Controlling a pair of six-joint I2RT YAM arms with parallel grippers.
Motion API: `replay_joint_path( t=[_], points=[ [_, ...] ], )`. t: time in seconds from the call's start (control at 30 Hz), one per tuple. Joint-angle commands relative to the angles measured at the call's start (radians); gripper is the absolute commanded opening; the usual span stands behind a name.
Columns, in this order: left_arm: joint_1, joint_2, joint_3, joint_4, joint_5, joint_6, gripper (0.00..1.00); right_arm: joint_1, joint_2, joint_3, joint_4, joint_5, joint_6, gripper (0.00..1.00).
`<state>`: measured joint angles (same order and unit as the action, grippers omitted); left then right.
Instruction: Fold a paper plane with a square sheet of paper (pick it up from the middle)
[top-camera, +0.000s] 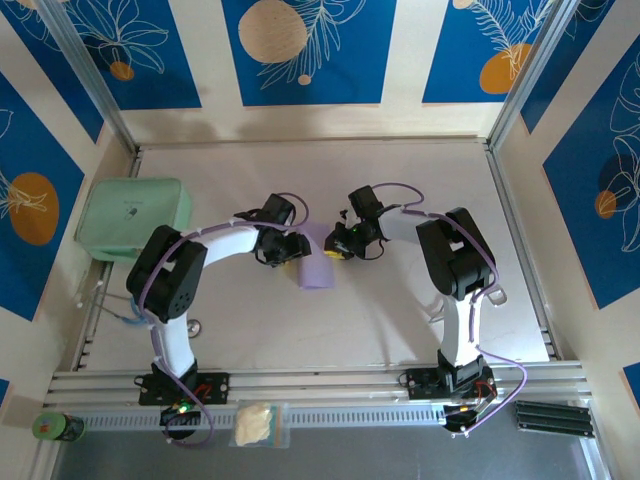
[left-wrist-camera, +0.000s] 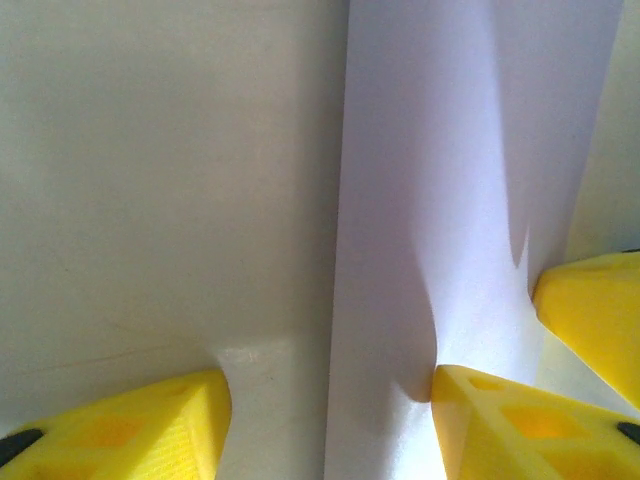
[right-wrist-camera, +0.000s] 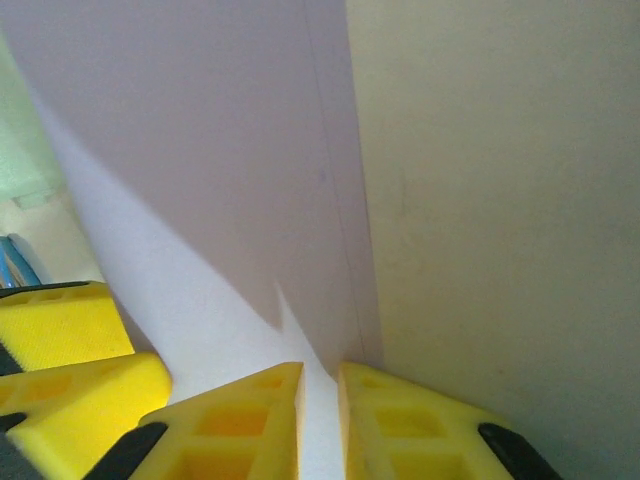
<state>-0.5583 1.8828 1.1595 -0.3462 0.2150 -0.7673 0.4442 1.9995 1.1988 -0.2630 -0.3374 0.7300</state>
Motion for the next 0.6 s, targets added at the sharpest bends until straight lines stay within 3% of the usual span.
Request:
replay_joint_path(
  t=[0.0, 0.27, 0.57],
  points=[
    [-0.032, 0.074, -0.004, -0.058, 0.005, 0.038, 0.57, -0.018, -0.080, -0.012, -0.008, -0.025, 0.000, 0.22],
    [-0.036, 0.096, -0.019, -0.098, -0.011, 0.101, 0.57, -0.146, -0.269, -0.116, -0.012, 0.048, -0.057, 0.41],
    [-0.040, 0.110, -0.017, -0.093, -0.037, 0.032, 0.59, -0.195, -0.294, -0.130, -0.029, 0.072, -0.086, 0.47]
  ],
)
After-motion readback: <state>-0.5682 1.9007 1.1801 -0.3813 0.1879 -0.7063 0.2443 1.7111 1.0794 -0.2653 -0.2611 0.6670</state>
